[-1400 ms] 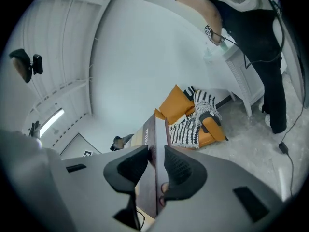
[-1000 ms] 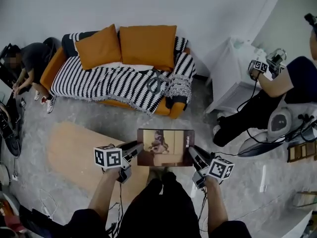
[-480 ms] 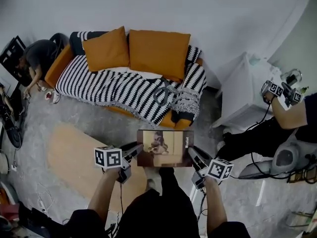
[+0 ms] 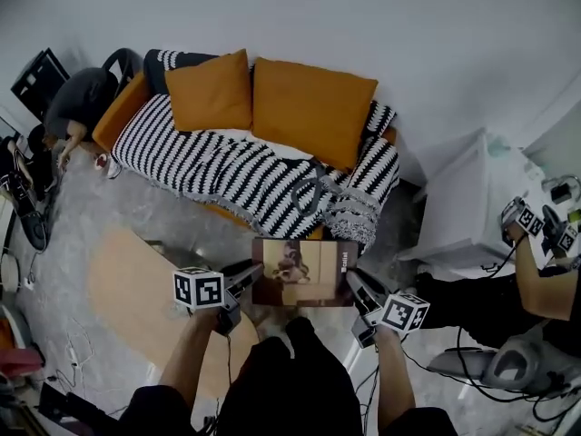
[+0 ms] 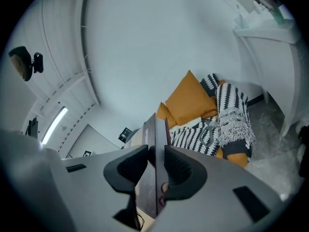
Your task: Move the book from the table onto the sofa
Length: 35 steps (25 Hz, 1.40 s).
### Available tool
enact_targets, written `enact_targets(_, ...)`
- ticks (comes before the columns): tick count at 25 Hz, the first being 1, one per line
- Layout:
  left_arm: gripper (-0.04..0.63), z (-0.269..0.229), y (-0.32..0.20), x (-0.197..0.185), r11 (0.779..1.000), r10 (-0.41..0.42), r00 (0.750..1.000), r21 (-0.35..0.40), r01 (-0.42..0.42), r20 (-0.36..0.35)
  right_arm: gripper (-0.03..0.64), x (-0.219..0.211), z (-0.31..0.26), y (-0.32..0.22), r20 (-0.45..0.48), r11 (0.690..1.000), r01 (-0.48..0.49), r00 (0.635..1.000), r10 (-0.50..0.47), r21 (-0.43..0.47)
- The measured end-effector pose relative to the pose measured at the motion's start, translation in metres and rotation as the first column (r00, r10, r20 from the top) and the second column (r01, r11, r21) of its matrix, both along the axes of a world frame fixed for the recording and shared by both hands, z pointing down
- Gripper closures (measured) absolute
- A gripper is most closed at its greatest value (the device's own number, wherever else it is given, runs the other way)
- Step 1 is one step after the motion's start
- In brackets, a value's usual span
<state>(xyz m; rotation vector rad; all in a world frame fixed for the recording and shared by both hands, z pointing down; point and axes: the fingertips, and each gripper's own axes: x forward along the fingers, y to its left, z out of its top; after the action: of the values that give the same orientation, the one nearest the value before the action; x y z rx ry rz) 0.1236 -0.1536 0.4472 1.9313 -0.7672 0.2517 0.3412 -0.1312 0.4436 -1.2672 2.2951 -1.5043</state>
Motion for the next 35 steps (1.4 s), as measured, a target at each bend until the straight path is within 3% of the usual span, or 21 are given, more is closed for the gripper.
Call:
enact_targets(7, 0.468, 0.007, -0.053, -0.009, 0.999, -0.042, 0.999, 0.003, 0.042, -0.008, 0.495, -0.008, 0.01, -0.054, -0.002, 0.999, 0.034, 0.999, -0.034, -0.017)
enact_targets(23, 0.467, 0.044, -0.155, -0.044, 0.998, 0.013, 1.0, -0.054, -0.014, -0.024, 0.495, -0.046, 0.039, -0.155, -0.027, 0.999, -0.003, 1.0, 0.001, -0.051)
enact_targets(35, 0.468, 0.094, -0.198, -0.043, 0.996, 0.0, 1.0, -0.084, -0.001, -0.009, 0.495, -0.044, 0.09, -0.199, -0.017, 0.996, 0.021, 1.0, -0.022, -0.087)
